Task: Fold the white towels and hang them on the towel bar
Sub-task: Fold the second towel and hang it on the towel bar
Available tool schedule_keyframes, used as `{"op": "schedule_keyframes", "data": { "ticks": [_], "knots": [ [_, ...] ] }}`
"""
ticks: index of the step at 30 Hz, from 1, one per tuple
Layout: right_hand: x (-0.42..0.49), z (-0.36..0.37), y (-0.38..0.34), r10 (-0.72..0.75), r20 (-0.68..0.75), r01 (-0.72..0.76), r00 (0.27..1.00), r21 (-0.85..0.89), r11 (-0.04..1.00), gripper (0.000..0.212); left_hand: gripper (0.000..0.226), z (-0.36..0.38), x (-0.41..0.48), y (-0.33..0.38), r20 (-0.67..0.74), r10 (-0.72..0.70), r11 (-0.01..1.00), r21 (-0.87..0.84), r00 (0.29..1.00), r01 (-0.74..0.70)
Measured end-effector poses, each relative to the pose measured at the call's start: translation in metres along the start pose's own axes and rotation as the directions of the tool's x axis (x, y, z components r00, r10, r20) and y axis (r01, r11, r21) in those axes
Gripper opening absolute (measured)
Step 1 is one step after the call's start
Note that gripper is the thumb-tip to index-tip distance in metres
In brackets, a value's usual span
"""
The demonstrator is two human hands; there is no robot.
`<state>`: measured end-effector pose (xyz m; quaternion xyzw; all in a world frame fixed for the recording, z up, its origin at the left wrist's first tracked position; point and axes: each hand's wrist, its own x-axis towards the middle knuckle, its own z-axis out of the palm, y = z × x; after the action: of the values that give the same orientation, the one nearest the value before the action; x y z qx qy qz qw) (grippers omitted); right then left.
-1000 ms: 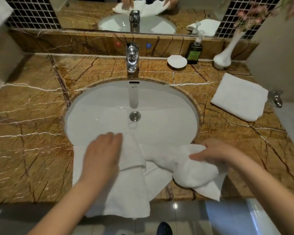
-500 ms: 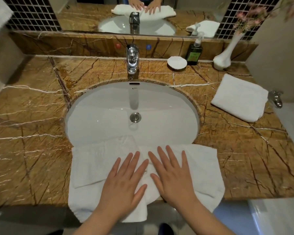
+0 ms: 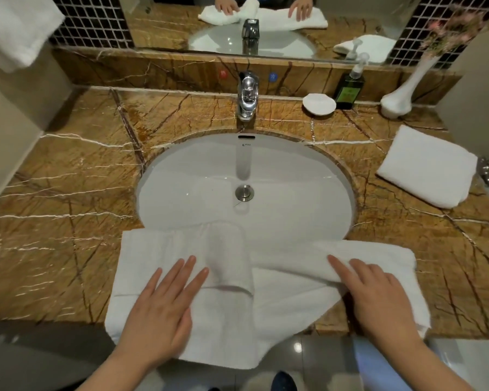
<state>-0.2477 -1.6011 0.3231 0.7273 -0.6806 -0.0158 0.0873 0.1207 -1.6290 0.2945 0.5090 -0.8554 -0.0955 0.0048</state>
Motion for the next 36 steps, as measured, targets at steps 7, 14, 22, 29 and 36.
{"op": "schedule_keyframes", "data": {
  "ticks": [7, 14, 22, 29, 36],
  "knots": [
    [-0.006, -0.021, 0.04, 0.213, 0.144, -0.213, 0.966, -0.018, 0.977, 0.051, 0.06, -0.01, -0.005, -0.009, 0.022, -0.064, 0.998, -0.023, 0.998, 0.064],
    [0.053, -0.032, -0.128, -0.121, -0.083, 0.146, 0.989, 0.481, 0.864, 0.047, 0.054, -0.01, 0.023, 0.006, -0.044, -0.107, 0.994, -0.036, 0.993, 0.106],
    [0.042, 0.006, -0.194, -0.195, 0.12, 0.121, 0.974, 0.454, 0.883, 0.051, 0.061, -0.003, 0.013, -0.015, -0.036, -0.125, 0.989, -0.086, 0.992, 0.121],
    [0.045, 0.005, -0.195, -0.151, 0.063, 0.104, 0.986, 0.471, 0.876, 0.042, 0.061, -0.007, 0.006, -0.048, 0.005, -0.005, 1.0, -0.017, 1.0, 0.005],
    [0.069, -0.001, -0.211, -0.08, -0.011, 0.074, 0.997, 0.532, 0.844, 0.024, 0.06, -0.011, 0.021, -0.076, 0.009, 0.006, 1.0, 0.022, 1.0, -0.006]
  ]
}}
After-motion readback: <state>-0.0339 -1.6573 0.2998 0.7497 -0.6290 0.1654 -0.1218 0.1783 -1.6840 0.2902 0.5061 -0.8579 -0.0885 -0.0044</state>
